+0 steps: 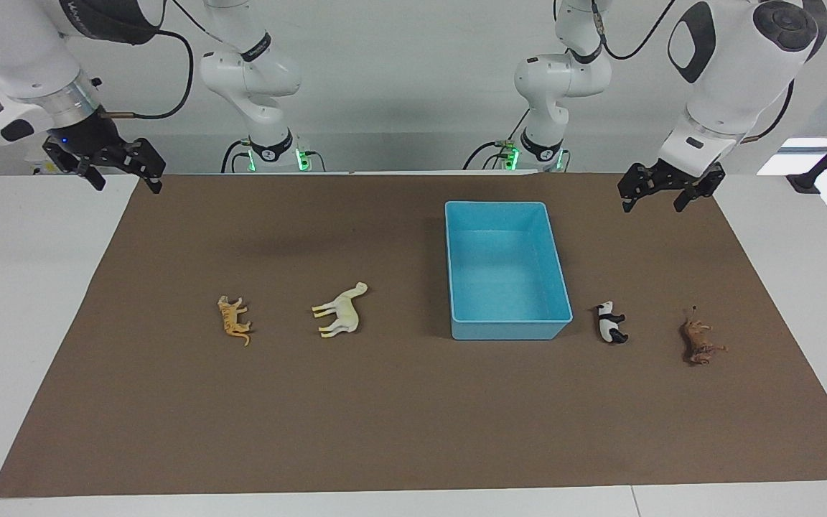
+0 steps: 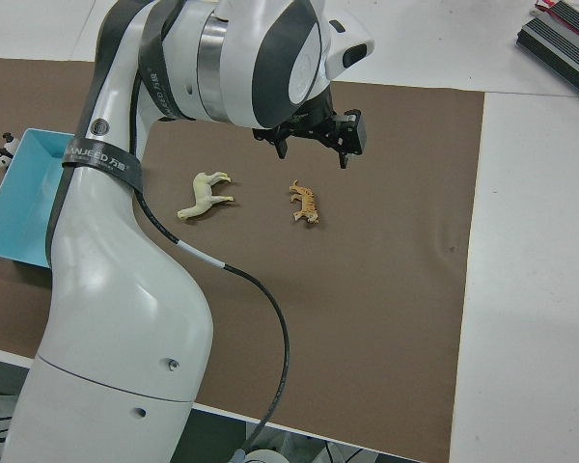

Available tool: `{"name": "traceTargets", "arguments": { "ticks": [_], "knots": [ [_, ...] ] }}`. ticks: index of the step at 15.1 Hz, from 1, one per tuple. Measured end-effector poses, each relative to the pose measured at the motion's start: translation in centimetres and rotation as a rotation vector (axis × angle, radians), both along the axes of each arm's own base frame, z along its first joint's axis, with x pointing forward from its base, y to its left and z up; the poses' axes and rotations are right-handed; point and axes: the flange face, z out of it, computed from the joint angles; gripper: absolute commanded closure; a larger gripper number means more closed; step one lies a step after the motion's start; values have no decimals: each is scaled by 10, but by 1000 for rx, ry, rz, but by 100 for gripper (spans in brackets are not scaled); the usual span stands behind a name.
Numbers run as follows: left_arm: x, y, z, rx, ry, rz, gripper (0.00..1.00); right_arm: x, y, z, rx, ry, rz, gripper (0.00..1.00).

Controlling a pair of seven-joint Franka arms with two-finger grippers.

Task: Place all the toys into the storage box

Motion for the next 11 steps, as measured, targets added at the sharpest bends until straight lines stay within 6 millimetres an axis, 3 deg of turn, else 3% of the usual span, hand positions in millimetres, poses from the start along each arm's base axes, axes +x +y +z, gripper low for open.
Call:
{"name": "traceTargets", "arguments": {
  "ticks": [11],
  "knots": [
    [1,0,2,-1,-14,3,0,0,2,0,0,1,3,0]
  ]
}}
